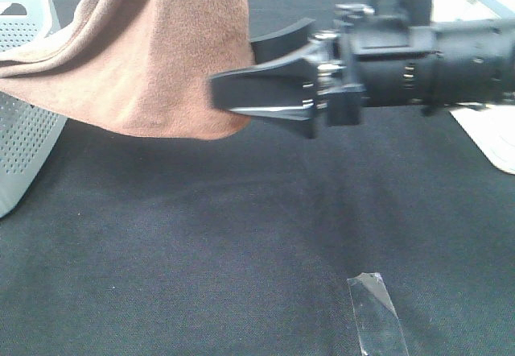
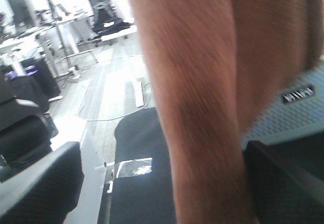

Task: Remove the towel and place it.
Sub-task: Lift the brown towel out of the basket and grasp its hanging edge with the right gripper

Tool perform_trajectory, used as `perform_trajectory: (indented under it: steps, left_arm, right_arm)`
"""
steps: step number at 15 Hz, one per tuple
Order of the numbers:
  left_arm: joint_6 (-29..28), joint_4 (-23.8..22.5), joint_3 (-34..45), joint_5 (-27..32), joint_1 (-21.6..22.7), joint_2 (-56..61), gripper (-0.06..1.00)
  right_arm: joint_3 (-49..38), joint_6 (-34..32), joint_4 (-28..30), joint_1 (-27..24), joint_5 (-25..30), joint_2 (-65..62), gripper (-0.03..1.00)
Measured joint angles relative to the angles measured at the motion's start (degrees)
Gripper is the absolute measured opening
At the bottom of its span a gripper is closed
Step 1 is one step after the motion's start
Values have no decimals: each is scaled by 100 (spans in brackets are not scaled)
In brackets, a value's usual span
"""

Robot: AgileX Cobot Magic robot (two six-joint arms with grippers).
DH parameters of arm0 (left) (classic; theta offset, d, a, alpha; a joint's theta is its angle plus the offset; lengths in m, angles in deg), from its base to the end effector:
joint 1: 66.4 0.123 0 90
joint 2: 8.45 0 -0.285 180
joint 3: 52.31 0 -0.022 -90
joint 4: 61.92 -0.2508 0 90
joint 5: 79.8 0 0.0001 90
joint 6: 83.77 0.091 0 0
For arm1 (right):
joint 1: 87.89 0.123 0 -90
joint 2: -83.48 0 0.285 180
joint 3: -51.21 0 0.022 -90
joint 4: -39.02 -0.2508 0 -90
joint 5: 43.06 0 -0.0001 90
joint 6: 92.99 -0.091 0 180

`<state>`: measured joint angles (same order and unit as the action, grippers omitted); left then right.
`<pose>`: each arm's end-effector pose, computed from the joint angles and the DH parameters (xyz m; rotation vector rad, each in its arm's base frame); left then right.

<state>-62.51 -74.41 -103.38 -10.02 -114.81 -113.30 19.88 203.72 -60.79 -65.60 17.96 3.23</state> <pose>0.2375 -0.2398 0.5157 1.1892 1.7734 -0.0137 0.2421 0.1841 0.2370 -1.1215 1.5978 1.1950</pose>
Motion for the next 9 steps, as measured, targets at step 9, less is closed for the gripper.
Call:
perform_trajectory:
  steps: [9]
  left_arm:
    - [-195,-34,0,17,0,0,0]
  right_arm:
    - [212,40,6,315,-991,286,55]
